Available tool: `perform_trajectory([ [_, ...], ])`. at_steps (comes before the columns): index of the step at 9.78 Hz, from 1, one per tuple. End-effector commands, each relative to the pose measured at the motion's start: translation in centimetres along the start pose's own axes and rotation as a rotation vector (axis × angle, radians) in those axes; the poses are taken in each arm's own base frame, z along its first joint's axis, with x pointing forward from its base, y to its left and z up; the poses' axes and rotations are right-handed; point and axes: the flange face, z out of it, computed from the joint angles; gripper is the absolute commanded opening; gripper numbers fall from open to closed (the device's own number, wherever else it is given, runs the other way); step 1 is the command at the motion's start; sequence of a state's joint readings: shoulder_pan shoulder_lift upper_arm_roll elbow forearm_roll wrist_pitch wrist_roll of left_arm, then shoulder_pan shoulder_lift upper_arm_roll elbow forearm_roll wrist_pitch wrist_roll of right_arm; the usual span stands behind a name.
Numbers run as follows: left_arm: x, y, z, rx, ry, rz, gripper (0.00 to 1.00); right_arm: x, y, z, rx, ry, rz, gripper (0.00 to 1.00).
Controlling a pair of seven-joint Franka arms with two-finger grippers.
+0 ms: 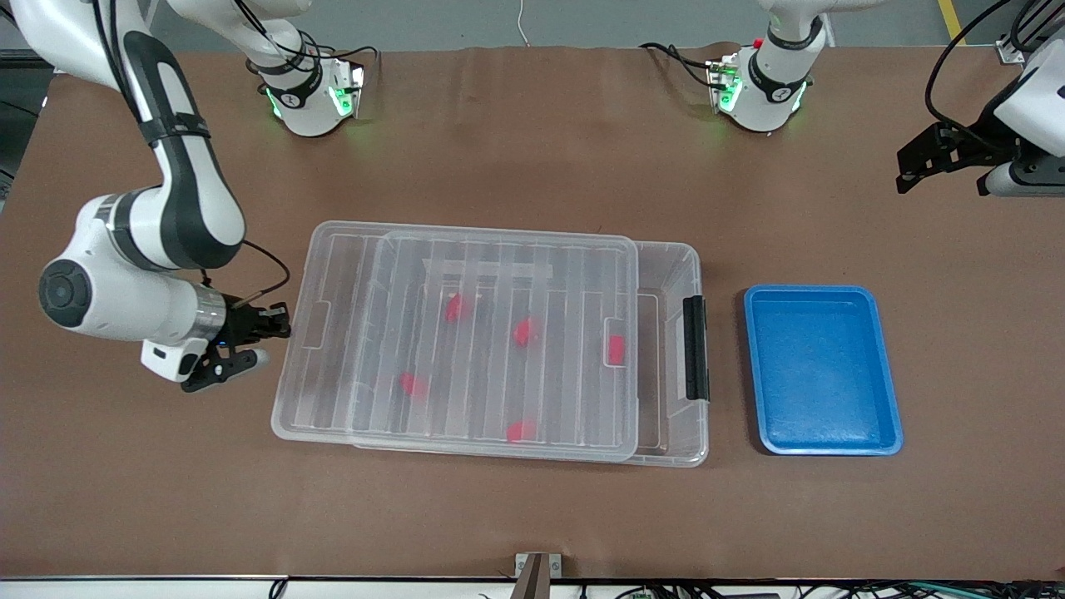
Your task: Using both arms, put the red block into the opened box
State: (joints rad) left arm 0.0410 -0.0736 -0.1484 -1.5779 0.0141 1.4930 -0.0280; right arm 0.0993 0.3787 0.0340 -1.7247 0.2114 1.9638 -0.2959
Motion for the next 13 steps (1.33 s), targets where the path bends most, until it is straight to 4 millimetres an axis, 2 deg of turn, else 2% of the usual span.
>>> perform_trajectory([
  [1,-0.1,-0.1,1.6,-0.017,-0.035,0.01,1.0,1.4,-3.2,1.1,0.013,0.01,0.001,0.0],
  [2,0.1,0.1,1.6,-0.017,-0.035,0.011,1.0,1.7,-4.5,1.2,0.009,0.015,0.008,0.0],
  [4,0.4,0.9,1.4,-0.016,-0.028,0.025,1.0,1.8,-4.7,1.1,0.007,0.014,0.022,0.01],
  [5,0.4,0.9,1.4,-0.018,-0.028,0.02,1.0,1.9,-4.0,0.2,0.006,0.025,0.033,0.46],
  [6,0.4,0.7,1.3,-0.018,-0.024,0.016,1.0,1.6,-3.2,-1.7,-0.006,0.043,0.041,0.99],
  [7,0.3,0.7,1.1,-0.017,-0.021,0.014,1.0,0.1,-2.3,-6.0,-0.021,0.073,0.087,1.0],
  [8,0.3,0.6,1.1,-0.019,-0.019,0.011,1.0,-1.7,0.0,-10.1,-0.121,0.099,0.194,1.0],
  [10,0.5,0.8,0.9,-0.023,-0.013,0.008,1.0,-6.5,1.6,-17.9,-0.222,0.128,0.292,1.0],
  [11,0.5,0.8,0.9,-0.043,-0.014,0.002,1.0,-8.9,2.8,-20.9,-0.225,0.148,0.324,1.0],
  [13,0.6,0.8,0.9,-0.048,-0.014,-0.005,1.0,-13.6,3.3,-26.9,-0.216,0.115,0.386,1.0],
])
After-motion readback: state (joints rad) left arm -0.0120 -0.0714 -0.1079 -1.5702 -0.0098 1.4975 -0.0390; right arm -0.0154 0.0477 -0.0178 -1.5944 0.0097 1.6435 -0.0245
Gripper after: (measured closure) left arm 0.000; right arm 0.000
